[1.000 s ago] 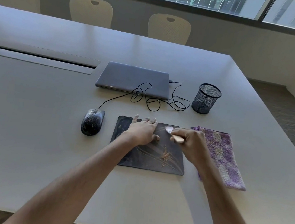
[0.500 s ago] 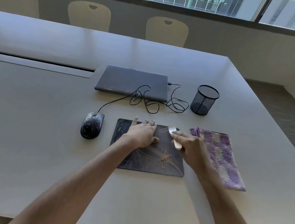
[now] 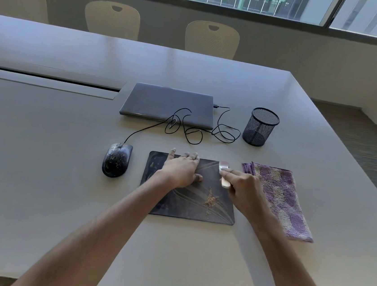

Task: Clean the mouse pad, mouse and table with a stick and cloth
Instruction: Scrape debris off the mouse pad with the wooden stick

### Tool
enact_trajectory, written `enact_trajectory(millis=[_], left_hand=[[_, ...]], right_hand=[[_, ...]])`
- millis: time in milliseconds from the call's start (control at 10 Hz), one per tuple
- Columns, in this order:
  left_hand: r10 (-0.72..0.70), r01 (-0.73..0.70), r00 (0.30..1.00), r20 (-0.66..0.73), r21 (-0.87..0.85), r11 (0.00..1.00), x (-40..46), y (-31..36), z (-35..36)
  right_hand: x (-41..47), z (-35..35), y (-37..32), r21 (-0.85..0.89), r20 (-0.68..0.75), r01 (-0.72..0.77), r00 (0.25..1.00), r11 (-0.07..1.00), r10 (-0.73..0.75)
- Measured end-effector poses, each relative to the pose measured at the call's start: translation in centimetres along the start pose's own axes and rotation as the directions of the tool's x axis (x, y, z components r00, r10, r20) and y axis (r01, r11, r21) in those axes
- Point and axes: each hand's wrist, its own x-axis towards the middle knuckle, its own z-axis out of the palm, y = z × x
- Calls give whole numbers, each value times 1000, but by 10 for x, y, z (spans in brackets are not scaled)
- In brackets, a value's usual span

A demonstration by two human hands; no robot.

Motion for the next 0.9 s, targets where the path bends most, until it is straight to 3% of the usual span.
enact_trajectory(millis=[200, 300, 400, 500, 600, 700, 900], left_hand=[[0, 0, 1000, 0, 2, 1000, 0, 0, 1], [0, 0, 1000, -1, 0, 1000, 1, 0, 2], [3, -3, 1000, -5, -2, 1000, 2, 0, 3], [5, -4, 1000, -9, 8, 1000, 1, -1, 2], [3, -3, 1000, -7, 1, 1000, 1, -2, 3], [-5, 5, 1000, -8, -7, 1000, 0, -2, 4], [7, -7, 1000, -5, -1, 1000, 0, 0, 3]], right_hand=[[-19, -8, -5, 180, 36, 58, 997, 982, -66], [-8, -18, -3, 342, -63, 75, 996, 937, -56], [8, -15, 4, 348, -182, -20, 979, 937, 88], [9, 0, -4, 272, -166, -57, 981, 961, 105], [-8, 9, -13, 329, -84, 47, 996, 943, -21], [-25, 1, -12, 495, -21, 118, 992, 861, -124], [5, -7, 1, 377, -168, -65, 976, 924, 137]])
